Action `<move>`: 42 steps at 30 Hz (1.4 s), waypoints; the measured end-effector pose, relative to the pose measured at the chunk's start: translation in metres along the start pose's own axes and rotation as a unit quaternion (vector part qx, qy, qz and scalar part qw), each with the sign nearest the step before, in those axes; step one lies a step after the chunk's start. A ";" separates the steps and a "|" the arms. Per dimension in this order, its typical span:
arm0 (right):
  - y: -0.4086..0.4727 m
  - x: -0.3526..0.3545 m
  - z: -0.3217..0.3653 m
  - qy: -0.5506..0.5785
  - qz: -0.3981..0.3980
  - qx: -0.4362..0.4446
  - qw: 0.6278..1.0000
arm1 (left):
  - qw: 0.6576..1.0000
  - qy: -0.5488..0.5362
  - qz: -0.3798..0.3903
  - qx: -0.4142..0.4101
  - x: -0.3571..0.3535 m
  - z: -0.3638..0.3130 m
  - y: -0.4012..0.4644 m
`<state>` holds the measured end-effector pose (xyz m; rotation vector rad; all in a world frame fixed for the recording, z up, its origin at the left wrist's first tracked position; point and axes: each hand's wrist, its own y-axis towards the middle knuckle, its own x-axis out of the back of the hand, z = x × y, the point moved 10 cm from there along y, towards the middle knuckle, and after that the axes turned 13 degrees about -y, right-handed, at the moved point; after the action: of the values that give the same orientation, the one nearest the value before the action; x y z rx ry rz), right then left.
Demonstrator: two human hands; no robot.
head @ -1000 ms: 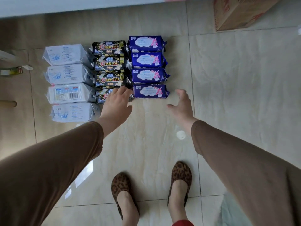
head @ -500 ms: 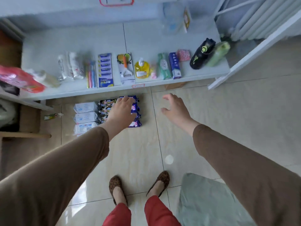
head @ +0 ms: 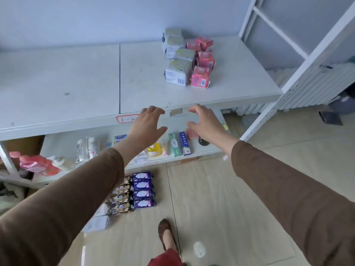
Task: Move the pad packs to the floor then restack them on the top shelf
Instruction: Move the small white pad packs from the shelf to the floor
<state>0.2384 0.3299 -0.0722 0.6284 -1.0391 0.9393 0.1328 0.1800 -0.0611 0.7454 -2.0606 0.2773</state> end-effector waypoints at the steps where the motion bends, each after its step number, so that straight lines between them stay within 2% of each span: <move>1: 0.012 0.008 -0.002 -0.002 -0.004 0.001 1.000 | 1.000 -0.001 -0.004 -0.002 0.005 -0.001 0.014; 13: 0.144 0.080 -0.054 0.018 -0.040 -0.026 0.999 | 0.999 -0.019 -0.010 0.045 0.030 -0.008 0.157; 19: 0.232 0.096 -0.071 0.066 -0.039 -0.033 0.997 | 0.995 -0.046 -0.019 0.084 0.028 -0.004 0.231; 22: 0.276 0.084 -0.077 0.093 0.001 -0.056 0.994 | 0.989 -0.077 -0.016 0.124 0.025 0.010 0.264; 26: 0.314 0.056 -0.076 0.120 0.104 -0.091 0.983 | 0.974 -0.111 0.017 0.197 0.013 0.034 0.290; 27: 0.318 0.051 -0.071 0.098 0.133 -0.084 0.983 | 0.969 -0.118 0.030 0.215 0.008 0.039 0.294; 29: 0.328 0.050 -0.064 -0.012 0.141 -0.047 0.989 | 0.956 -0.133 0.063 0.253 -0.005 0.049 0.297; 31: 0.340 0.046 -0.068 -0.030 0.140 -0.046 0.989 | 0.940 -0.144 0.091 0.294 -0.016 0.060 0.295; 35: 0.342 0.012 -0.086 0.190 0.215 -0.178 0.941 | 0.913 -0.185 0.126 0.342 -0.028 0.073 0.287; 38: 0.342 -0.006 -0.079 0.260 0.248 -0.176 0.916 | 0.895 -0.256 0.128 0.342 -0.038 0.071 0.285; 40: 0.343 -0.016 -0.076 0.313 0.261 -0.192 0.893 | 0.894 -0.267 0.116 0.340 -0.039 0.071 0.285; 42: 0.345 -0.017 -0.078 0.330 0.247 -0.210 0.887 | 0.897 -0.265 0.096 0.341 -0.038 0.072 0.284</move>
<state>-0.0343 0.5523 -0.1155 -0.3401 -0.7417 1.2025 -0.0714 0.3877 -0.1093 1.1248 -2.5811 1.0462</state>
